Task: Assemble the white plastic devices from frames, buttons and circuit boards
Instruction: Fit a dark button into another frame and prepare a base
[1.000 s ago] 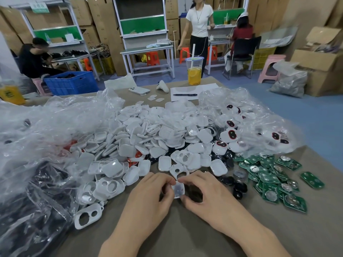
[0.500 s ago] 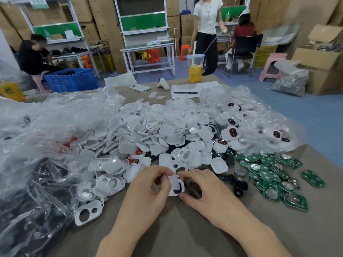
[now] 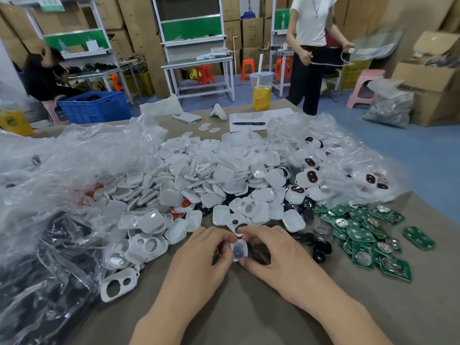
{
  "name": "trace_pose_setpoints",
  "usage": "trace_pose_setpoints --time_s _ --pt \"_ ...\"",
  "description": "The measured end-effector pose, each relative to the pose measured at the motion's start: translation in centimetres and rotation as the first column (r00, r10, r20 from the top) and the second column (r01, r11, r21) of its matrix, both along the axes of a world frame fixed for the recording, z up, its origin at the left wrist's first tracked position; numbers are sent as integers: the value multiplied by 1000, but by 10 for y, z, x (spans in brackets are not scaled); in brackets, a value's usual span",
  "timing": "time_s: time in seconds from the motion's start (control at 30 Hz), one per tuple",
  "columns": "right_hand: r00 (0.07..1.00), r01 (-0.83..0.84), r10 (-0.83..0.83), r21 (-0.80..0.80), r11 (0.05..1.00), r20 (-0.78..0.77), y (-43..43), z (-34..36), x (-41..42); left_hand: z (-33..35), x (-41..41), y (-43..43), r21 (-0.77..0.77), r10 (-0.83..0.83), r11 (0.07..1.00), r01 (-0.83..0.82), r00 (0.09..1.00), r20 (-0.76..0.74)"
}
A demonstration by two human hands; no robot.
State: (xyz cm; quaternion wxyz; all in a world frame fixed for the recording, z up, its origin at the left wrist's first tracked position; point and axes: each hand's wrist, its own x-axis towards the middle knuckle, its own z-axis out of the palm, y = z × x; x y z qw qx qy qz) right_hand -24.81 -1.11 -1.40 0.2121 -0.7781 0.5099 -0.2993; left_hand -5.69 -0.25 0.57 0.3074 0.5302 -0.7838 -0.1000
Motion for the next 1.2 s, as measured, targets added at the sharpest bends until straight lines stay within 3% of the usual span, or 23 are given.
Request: trace_pose_setpoints --time_s 0.37,0.6,0.87,1.03,1.2 --pt "1000 -11 11 -5 1000 -23 -3 -2 0 6 3 2 -107 -59 992 68 995 84" --pt "1000 -25 25 -5 1000 8 0 2 -1 -4 4 -1 60 19 998 -14 996 -86" --pt "998 -66 66 -72 995 0 1 2 0 -7 6 -4 116 9 993 1 996 -89" --pt "998 -55 56 -80 995 9 2 2 1 -5 8 -1 8 -28 1000 28 1000 -4" --pt "999 -53 53 -59 997 10 1 3 0 -3 17 7 -5 -10 1000 10 1000 26"
